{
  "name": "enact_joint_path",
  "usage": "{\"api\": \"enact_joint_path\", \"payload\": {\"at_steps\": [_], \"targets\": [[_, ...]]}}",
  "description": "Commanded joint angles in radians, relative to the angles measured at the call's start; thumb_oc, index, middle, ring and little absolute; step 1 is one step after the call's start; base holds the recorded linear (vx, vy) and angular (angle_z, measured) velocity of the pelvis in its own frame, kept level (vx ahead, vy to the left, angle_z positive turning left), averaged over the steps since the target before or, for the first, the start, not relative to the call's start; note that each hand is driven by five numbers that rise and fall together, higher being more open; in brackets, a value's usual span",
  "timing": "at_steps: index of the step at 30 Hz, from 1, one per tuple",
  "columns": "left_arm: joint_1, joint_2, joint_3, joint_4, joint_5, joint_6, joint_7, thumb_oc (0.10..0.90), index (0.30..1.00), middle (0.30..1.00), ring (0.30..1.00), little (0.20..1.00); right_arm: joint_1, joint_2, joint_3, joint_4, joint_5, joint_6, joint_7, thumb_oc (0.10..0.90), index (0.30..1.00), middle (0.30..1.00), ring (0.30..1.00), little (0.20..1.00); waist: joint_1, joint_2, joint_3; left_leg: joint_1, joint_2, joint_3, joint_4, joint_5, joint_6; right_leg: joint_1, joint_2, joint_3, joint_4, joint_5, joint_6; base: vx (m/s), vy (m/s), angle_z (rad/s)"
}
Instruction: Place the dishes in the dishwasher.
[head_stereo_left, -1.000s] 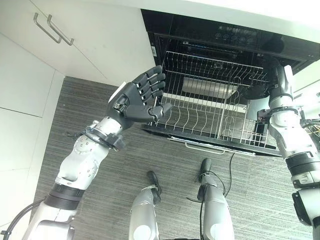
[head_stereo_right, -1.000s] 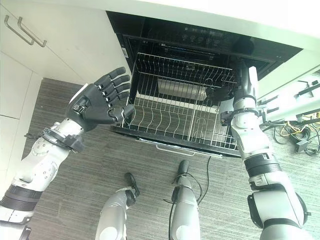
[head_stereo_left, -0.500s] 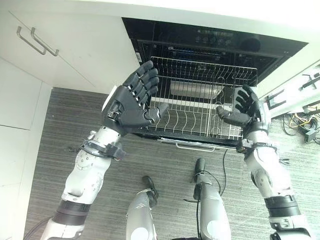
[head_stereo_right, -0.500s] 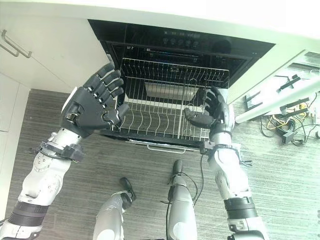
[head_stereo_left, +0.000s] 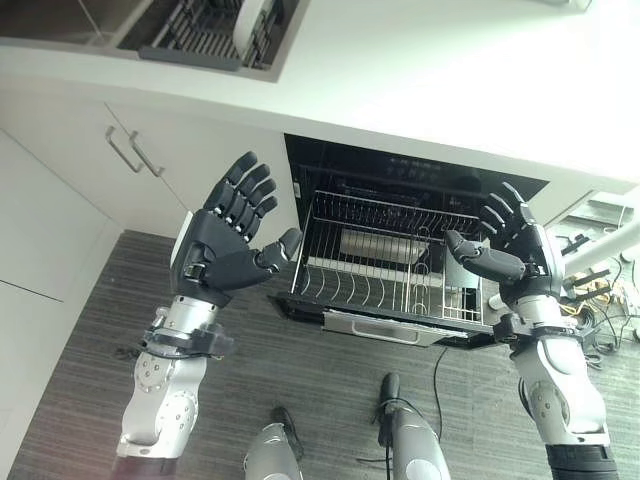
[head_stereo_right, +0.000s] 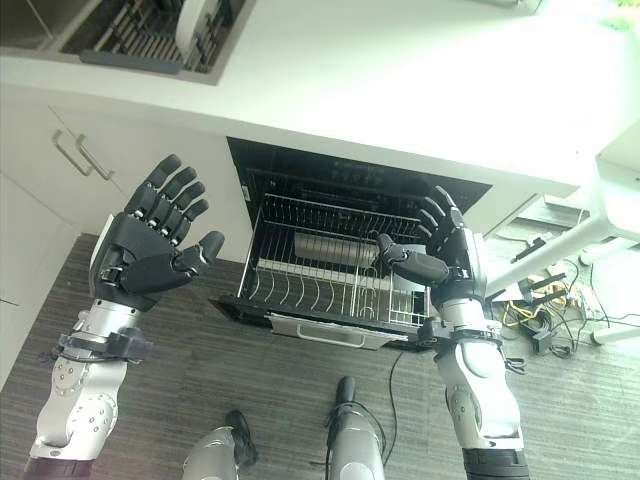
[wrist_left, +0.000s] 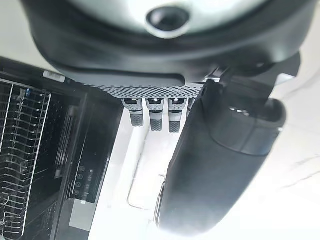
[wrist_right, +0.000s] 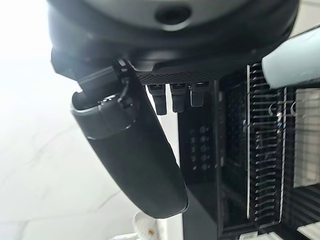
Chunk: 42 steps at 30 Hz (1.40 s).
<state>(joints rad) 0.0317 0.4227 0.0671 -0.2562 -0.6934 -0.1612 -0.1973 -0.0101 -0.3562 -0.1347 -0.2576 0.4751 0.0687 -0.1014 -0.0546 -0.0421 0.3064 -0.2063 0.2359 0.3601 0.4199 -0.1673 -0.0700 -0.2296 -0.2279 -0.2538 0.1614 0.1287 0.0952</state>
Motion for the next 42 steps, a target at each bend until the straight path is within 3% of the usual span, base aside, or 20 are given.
{"api": "enact_joint_path", "payload": {"at_steps": [1, 3, 6, 9, 11, 13, 16, 17, 18, 22, 24, 25, 26, 27, 30, 32, 33, 36, 38, 42], "targets": [[-0.022, 0.0, 0.048, -0.127, -0.01, -0.08, -0.055, 0.8, 0.9, 0.9, 0.9, 0.9, -0.033, -0.044, -0.07, -0.124, -0.004, -0.123, 0.03, 0.8, 0.9, 0.9, 0.9, 0.9, 0.0, 0.006, -0.101, 0.133, -0.031, -0.003, -0.12, -0.072, 0.017, 0.046, -0.042, -0.021, 0.139, -0.217, 0.08, 0.11, 0.323, 0.11], [-0.03, 0.002, 0.045, -0.125, -0.009, -0.047, -0.078, 0.8, 0.9, 0.9, 0.9, 0.9, -0.02, -0.041, -0.078, -0.127, 0.006, -0.129, 0.024, 0.8, 0.9, 0.9, 0.9, 0.9, 0.005, 0.002, -0.103, 0.149, -0.062, -0.021, -0.12, -0.089, 0.03, 0.062, -0.063, -0.022, 0.139, -0.196, 0.091, 0.12, 0.333, 0.18], [0.002, 0.011, 0.057, -0.117, -0.02, -0.014, -0.145, 0.8, 0.9, 0.9, 0.9, 0.9, 0.048, -0.003, -0.092, -0.142, -0.004, -0.158, 0.08, 0.8, 0.9, 0.9, 0.9, 0.9, -0.005, -0.008, -0.103, 0.179, -0.126, -0.051, -0.12, -0.123, 0.055, 0.041, -0.102, 0.007, 0.139, -0.071, 0.126, 0.17, 0.328, 0.11], [0.046, 0.025, 0.076, -0.124, -0.024, 0.006, -0.165, 0.8, 0.9, 0.9, 0.9, 0.9, 0.097, 0.008, -0.094, -0.158, -0.01, -0.176, 0.151, 0.8, 0.9, 0.9, 0.9, 0.9, -0.01, -0.002, -0.105, 0.192, -0.141, -0.022, -0.12, -0.141, 0.084, 0.06, -0.073, -0.057, 0.139, -0.04, 0.121, 0.09, 0.258, -0.53], [0.025, 0.034, 0.064, -0.097, -0.038, 0.009, -0.154, 0.8, 0.9, 0.9, 0.9, 0.9, 0.082, -0.041, -0.099, -0.138, -0.003, -0.166, 0.161, 0.8, 0.9, 0.9, 0.9, 0.9, -0.025, 0.03, -0.102, 0.205, -0.122, -0.007, -0.12, -0.155, 0.095, 0.129, 0.067, -0.122, 0.139, -0.17, 0.075, 0.07, 0.221, -1.1], [0.004, 0.034, 0.048, -0.083, -0.038, 0.011, -0.138, 0.8, 0.9, 0.9, 0.9, 0.9, 0.068, -0.06, -0.103, -0.121, 0.009, -0.168, 0.165, 0.8, 0.9, 0.9, 0.9, 0.9, -0.036, 0.027, -0.105, 0.209, -0.134, -0.001, -0.12, -0.155, 0.093, 0.131, 0.111, -0.127, 0.139, -0.208, 0.051, 0.03, 0.016, -0.65], [-0.017, 0.032, 0.025, -0.065, -0.022, 0.014, -0.128, 0.8, 0.9, 0.9, 0.9, 0.9, 0.075, -0.082, -0.118, -0.108, 0.039, -0.182, 0.173, 0.8, 0.9, 0.9, 0.9, 0.9, -0.048, 0.019, -0.112, 0.221, -0.161, 0.005, -0.12, -0.16, 0.092, 0.12, 0.146, -0.118, 0.139, -0.256, 0.023, 0.06, -0.131, -0.33], [-0.018, 0.032, 0.021, -0.059, -0.022, 0.013, -0.138, 0.8, 0.9, 0.9, 0.9, 0.9, 0.088, -0.089, -0.127, -0.112, 0.05, -0.192, 0.181, 0.8, 0.9, 0.9, 0.9, 0.9, -0.057, 0.013, -0.114, 0.217, -0.171, 0.024, -0.12, -0.142, 0.098, 0.102, 0.146, -0.121, 0.139, -0.238, 0.009, 0.15, -0.167, -0.12], [-0.017, 0.032, 0.024, -0.058, -0.02, 0.015, -0.146, 0.8, 0.9, 0.9, 0.9, 0.9, 0.098, -0.089, -0.132, -0.113, 0.053, -0.199, 0.192, 0.8, 0.9, 0.9, 0.9, 0.9, -0.061, 0.02, -0.122, 0.231, -0.176, 0.005, -0.12, -0.167, 0.098, 0.111, 0.157, -0.099, 0.139, -0.267, 0.015, 0.17, -0.226, -0.13], [-0.018, 0.027, 0.016, -0.046, -0.035, 0.016, -0.18, 0.8, 0.9, 0.9, 0.9, 0.9, 0.103, -0.096, -0.133, -0.114, 0.024, -0.214, 0.19, 0.8, 0.9, 0.9, 0.9, 0.9, -0.082, 0.038, -0.135, 0.277, -0.17, 0.023, -0.12, -0.162, 0.099, 0.132, 0.167, -0.09, 0.139, -0.283, -0.009, 0.18, -0.218, 0.07], [-0.018, 0.022, 0.001, -0.043, -0.062, 0.019, -0.192, 0.8, 0.9, 0.9, 0.9, 0.9, 0.101, -0.117, -0.146, -0.106, 0.026, -0.225, 0.182, 0.8, 0.9, 0.9, 0.9, 0.9, -0.085, 0.038, -0.139, 0.326, -0.179, 0.04, -0.12, -0.089, 0.061, 0.155, 0.162, -0.088, 0.139, -0.3, -0.042, 0.26, -0.286, 0.03], [-0.015, 0.012, -0.003, -0.053, -0.084, 0.033, -0.195, 0.8, 0.9, 0.9, 0.9, 0.9, 0.099, -0.141, -0.156, -0.099, 0.028, -0.23, 0.179, 0.8, 0.9, 0.9, 0.9, 0.9, -0.072, 0.022, -0.132, 0.335, -0.174, 0.036, -0.08, 0.065, -0.008, 0.182, 0.15, -0.077, 0.139, -0.32, -0.07, 0.2, -0.257, 0.02], [-0.011, 0.007, -0.002, -0.057, -0.085, 0.035, -0.196, 0.8, 0.9, 0.9, 0.9, 0.9, 0.096, -0.146, -0.159, -0.096, 0.029, -0.231, 0.184, 0.8, 0.9, 0.9, 0.9, 0.9, -0.066, 0.018, -0.129, 0.302, -0.156, 0.021, -0.026, 0.094, -0.029, 0.187, 0.149, -0.07, 0.139, -0.323, -0.078, 0.11, -0.24, -0.08], [-0.007, 0.0, -0.001, -0.06, -0.08, 0.033, -0.195, 0.8, 0.9, 0.9, 0.9, 0.9, 0.093, -0.151, -0.16, -0.095, 0.031, -0.232, 0.193, 0.8, 0.9, 0.9, 0.9, 0.9, -0.061, 0.01, -0.122, 0.27, -0.145, 0.028, 0.002, 0.122, -0.024, 0.184, 0.138, -0.073, 0.139, -0.308, -0.087, 0.01, -0.07, -0.31], [0.021, -0.011, 0.011, -0.075, -0.072, 0.012, -0.185, 0.8, 0.9, 0.9, 0.9, 0.9, 0.062, -0.162, -0.144, -0.092, 0.029, -0.221, 0.224, 0.8, 0.9, 0.9, 0.9, 0.9, -0.05, 0.009, -0.119, 0.26, -0.139, 0.025, -0.113, 0.076, 0.018, 0.18, 0.13, -0.005, 0.139, -0.303, -0.072, 0.1, 0.15, -0.59], [0.047, -0.009, 0.021, -0.082, -0.083, -0.005, -0.169, 0.8, 0.9, 0.9, 0.9, 0.9, 0.047, -0.163, -0.127, -0.091, 0.019, -0.215, 0.233, 0.8, 0.9, 0.9, 0.9, 0.9, -0.045, 0.039, -0.122, 0.173, -0.066, -0.031, -0.12, 0.028, 0.009, 0.182, 0.161, 0.039, 0.139, -0.315, -0.063, 0.11, 0.277, -0.64], [0.054, -0.011, 0.023, -0.083, -0.089, -0.007, -0.168, 0.8, 0.9, 0.9, 0.9, 0.9, 0.049, -0.164, -0.125, -0.094, 0.016, -0.213, 0.233, 0.8, 0.9, 0.9, 0.9, 0.9, -0.044, 0.044, -0.125, 0.148, -0.046, -0.048, -0.12, 0.033, -0.002, 0.184, 0.166, 0.044, 0.139, -0.32, -0.062, 0.15, 0.244, -0.63], [0.089, -0.021, 0.037, -0.073, -0.119, -0.018, -0.191, 0.8, 0.9, 0.9, 0.9, 0.9, 0.049, -0.192, -0.131, -0.105, 0.031, -0.191, 0.238, 0.8, 0.9, 0.9, 0.9, 0.9, -0.028, 0.059, -0.133, 0.055, 0.064, -0.158, -0.12, 0.126, -0.059, 0.217, 0.171, 0.086, 0.139, -0.36, -0.064, 0.21, 0.29, -0.48], [0.113, -0.024, 0.053, -0.073, -0.135, -0.026, -0.207, 0.8, 0.9, 0.9, 0.9, 0.9, 0.049, -0.22, -0.138, -0.116, 0.052, -0.173, 0.244, 0.8, 0.9, 0.9, 0.9, 0.9, -0.018, 0.065, -0.138, 0.046, 0.081, -0.21, -0.12, 0.133, -0.062, 0.223, 0.157, 0.102, 0.139, -0.366, -0.062, 0.18, 0.323, -0.64], [0.133, -0.029, 0.101, -0.087, -0.166, -0.016, -0.219, 0.8, 0.9, 0.9, 0.9, 0.9, 0.034, -0.234, -0.136, -0.134, 0.053, -0.146, 0.241, 0.8, 0.9, 0.9, 0.9, 0.9, 0.0, 0.074, -0.15, 0.085, 0.055, -0.283, -0.12, 0.062, -0.06, 0.213, 0.101, 0.126, 0.139, -0.359, -0.03, 0.14, 0.428, -0.77]]}}
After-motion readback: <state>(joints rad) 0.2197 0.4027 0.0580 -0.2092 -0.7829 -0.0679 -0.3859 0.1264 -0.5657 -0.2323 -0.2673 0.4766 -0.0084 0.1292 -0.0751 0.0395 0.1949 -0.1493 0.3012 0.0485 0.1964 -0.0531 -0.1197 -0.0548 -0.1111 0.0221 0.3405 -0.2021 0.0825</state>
